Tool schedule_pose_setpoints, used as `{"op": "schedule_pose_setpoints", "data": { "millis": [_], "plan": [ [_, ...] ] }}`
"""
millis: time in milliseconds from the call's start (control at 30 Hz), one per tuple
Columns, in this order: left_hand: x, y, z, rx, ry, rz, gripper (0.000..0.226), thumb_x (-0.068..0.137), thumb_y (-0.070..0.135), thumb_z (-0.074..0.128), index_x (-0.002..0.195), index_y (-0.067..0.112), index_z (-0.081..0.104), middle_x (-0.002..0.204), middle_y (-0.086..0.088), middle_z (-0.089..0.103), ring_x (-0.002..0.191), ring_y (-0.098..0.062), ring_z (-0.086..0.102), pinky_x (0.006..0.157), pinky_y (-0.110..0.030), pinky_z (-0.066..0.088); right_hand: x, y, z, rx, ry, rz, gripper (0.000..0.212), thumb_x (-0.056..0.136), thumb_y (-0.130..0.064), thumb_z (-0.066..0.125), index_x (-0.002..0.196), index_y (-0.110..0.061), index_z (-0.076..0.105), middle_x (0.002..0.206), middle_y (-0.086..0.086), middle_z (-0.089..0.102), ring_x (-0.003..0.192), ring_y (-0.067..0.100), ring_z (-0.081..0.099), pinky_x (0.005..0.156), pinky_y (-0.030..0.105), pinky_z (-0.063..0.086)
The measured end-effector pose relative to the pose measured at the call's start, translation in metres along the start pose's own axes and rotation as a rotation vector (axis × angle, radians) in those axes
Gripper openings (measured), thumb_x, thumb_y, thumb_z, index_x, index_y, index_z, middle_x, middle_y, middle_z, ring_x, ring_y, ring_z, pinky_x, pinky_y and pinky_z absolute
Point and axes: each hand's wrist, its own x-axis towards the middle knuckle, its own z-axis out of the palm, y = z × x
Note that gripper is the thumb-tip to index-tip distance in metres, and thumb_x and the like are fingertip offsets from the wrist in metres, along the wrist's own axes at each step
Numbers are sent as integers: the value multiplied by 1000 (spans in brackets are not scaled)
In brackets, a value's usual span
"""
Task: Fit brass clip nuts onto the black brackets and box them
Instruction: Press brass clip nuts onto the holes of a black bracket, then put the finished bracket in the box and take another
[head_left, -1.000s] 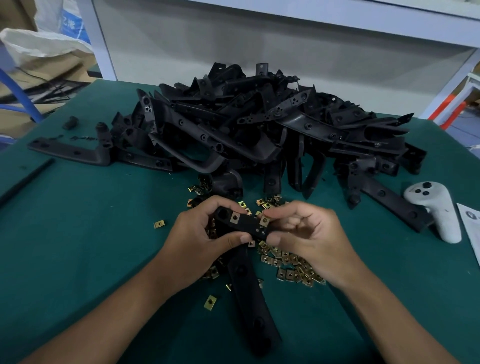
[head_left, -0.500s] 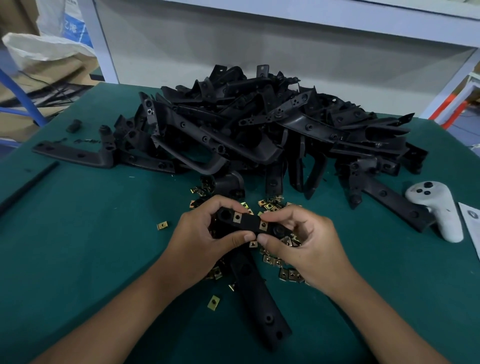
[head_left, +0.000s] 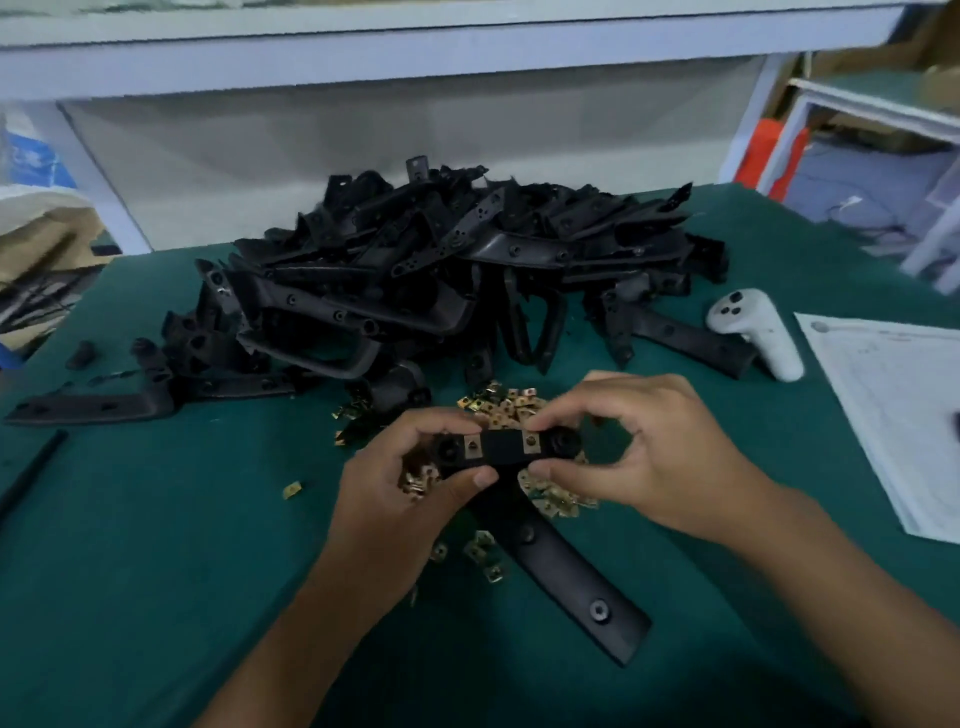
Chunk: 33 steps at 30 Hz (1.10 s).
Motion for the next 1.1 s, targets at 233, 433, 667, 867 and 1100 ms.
{"op": "schedule_pose_setpoints", "data": {
  "millis": [233, 433, 667, 867, 1100],
  "plan": [
    [-9, 75, 106, -2, -278, 302, 23, 85, 42, 69, 107, 42, 61, 126, 22, 58, 123, 0, 54, 94, -9, 39, -127, -42, -100, -253, 254, 138, 24, 76, -31, 87, 97, -25, 75, 84, -14, 68, 78, 7, 65, 71, 27, 50],
    [-42, 113, 215, -159, -518, 370, 22, 84, 44, 69, 104, 38, 64, 128, 18, 52, 122, -3, 54, 98, -13, 37, -248, -73, -150, -429, 419, 414, 22, 77, -31, 85, 93, -17, 78, 90, -16, 72, 82, 6, 67, 74, 29, 52],
    [-77, 138, 292, -261, -681, 401, 21, 88, 44, 65, 108, 42, 60, 125, 22, 51, 125, -7, 53, 103, -42, 45, -328, -95, -175, -545, 492, 584, 24, 82, -29, 83, 102, -18, 75, 105, -11, 70, 101, 7, 67, 88, 21, 49],
    [-87, 141, 315, -240, -707, 449, 24, 94, 47, 61, 115, 36, 58, 126, 20, 51, 126, -11, 53, 102, -37, 45, -352, -92, -177, -620, 535, 655, 26, 82, -24, 86, 105, -21, 74, 111, -8, 63, 106, 10, 64, 91, 23, 48],
    [-100, 120, 320, 257, -841, 439, 73, 95, 61, 50, 155, 33, 21, 161, 13, 1, 146, -10, 3, 118, -35, 21, -381, -62, -171, -672, 17, 954, 45, 86, -53, 72, 129, -45, 57, 138, -29, 37, 120, -5, 52, 96, 20, 48]
  ]
}}
